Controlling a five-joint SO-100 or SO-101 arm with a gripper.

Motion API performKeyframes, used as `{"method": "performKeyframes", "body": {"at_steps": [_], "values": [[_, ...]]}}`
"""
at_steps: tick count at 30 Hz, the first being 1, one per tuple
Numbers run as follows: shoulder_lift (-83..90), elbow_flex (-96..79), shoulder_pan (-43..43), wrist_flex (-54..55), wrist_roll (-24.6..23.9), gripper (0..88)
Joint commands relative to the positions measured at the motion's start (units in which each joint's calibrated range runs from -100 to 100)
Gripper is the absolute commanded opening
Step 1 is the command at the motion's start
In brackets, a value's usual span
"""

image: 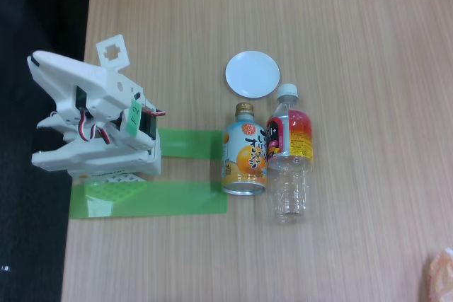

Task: Pick up the plastic bottle and stand it up on the white place

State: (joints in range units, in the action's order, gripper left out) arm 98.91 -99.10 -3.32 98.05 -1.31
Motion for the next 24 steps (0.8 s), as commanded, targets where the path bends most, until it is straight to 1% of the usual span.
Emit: {"method": "performKeyframes", "body": {"at_steps": [1, 24], "values": [[-0.25, -0.27, 0.29, 1.01, 0.29, 1.1], [-0.25, -0.27, 0.29, 1.01, -0.08, 1.1]]}}
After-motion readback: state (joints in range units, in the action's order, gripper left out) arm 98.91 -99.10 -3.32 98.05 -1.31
